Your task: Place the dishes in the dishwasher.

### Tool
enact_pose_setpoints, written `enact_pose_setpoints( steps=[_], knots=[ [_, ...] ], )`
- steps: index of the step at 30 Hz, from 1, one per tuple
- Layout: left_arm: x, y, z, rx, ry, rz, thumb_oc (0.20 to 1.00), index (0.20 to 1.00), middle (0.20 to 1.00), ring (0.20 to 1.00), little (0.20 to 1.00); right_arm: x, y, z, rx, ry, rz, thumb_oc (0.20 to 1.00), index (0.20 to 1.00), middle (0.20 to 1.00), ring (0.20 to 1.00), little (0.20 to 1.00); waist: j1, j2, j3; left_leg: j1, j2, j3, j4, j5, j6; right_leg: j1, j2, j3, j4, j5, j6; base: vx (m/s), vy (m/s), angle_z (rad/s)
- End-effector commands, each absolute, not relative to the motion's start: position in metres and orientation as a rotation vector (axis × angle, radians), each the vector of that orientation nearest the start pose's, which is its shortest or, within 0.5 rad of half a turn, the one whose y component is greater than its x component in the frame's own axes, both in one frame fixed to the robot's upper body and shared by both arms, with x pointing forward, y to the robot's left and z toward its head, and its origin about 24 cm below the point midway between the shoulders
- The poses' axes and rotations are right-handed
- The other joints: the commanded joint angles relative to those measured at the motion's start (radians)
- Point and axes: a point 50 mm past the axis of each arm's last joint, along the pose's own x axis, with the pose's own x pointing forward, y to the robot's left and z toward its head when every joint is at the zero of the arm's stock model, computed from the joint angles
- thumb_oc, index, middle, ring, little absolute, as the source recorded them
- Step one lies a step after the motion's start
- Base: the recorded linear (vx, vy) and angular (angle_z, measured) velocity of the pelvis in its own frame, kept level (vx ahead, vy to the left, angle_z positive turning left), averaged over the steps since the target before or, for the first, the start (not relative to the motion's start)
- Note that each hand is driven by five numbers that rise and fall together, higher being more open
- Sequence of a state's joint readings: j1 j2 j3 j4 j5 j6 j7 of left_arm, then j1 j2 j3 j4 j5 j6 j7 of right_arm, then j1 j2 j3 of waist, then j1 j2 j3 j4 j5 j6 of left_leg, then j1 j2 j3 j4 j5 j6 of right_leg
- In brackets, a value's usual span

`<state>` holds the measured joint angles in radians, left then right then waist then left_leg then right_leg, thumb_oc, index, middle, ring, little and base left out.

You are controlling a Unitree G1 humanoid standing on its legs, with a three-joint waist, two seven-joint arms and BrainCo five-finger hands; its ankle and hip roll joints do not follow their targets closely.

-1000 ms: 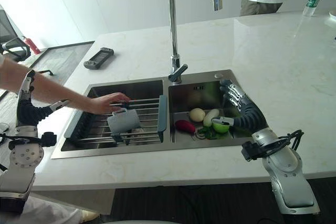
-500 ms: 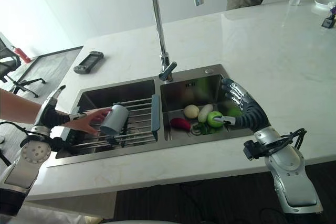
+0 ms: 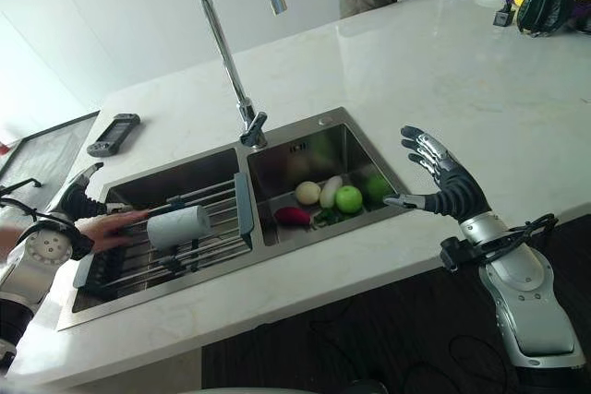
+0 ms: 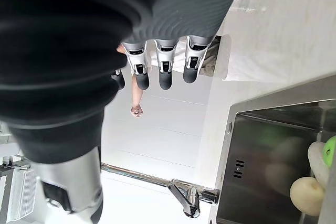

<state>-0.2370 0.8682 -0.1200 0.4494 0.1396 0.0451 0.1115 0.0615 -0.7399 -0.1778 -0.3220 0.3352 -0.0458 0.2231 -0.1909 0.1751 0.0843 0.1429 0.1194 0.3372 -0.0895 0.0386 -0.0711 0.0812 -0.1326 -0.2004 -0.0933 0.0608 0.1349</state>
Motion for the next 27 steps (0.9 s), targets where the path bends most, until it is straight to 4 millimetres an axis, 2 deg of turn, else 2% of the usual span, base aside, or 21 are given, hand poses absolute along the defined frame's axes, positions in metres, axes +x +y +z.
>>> enact_pose_setpoints(
  steps=[1,7,14,27],
  knots=[
    [0.287,0.361,0.141,1.152,0.126,0.319,1.000,1.000,1.000,1.000,1.000,0.235,-0.248,0.185,-0.445,-0.411,0.235,1.000,1.000,1.000,1.000,1.000,0.000,-0.089,-0.029,0.016,-0.008,-0.045,0.002,-0.037,-0.017,0.036,-0.011,-0.003,0.006,-0.026,0.020,0.00,0.000,0.00],
    [0.291,0.364,0.145,1.227,0.179,0.287,1.000,1.000,1.000,1.000,1.000,0.236,-0.249,0.186,-0.451,-0.404,0.233,1.000,1.000,1.000,1.000,1.000,-0.011,-0.089,-0.032,0.021,-0.006,-0.032,0.002,-0.040,-0.016,0.033,-0.011,0.002,0.006,-0.023,0.022,0.00,0.000,0.00],
    [0.297,0.364,0.140,1.334,0.266,0.224,1.000,1.000,1.000,1.000,1.000,0.238,-0.247,0.189,-0.470,-0.410,0.240,1.000,1.000,1.000,1.000,1.000,-0.024,-0.088,-0.034,0.025,-0.006,-0.021,0.002,-0.044,-0.012,0.028,-0.009,0.010,0.006,-0.021,0.023,-0.01,0.008,-0.02],
    [0.295,0.373,0.109,1.438,0.426,0.142,1.000,1.000,1.000,1.000,1.000,0.236,-0.251,0.189,-0.481,-0.402,0.231,1.000,1.000,1.000,1.000,1.000,-0.059,-0.097,-0.041,0.042,-0.001,0.022,0.002,-0.051,-0.007,0.022,-0.006,0.032,0.006,-0.015,0.029,0.00,0.009,-0.12]
  ],
)
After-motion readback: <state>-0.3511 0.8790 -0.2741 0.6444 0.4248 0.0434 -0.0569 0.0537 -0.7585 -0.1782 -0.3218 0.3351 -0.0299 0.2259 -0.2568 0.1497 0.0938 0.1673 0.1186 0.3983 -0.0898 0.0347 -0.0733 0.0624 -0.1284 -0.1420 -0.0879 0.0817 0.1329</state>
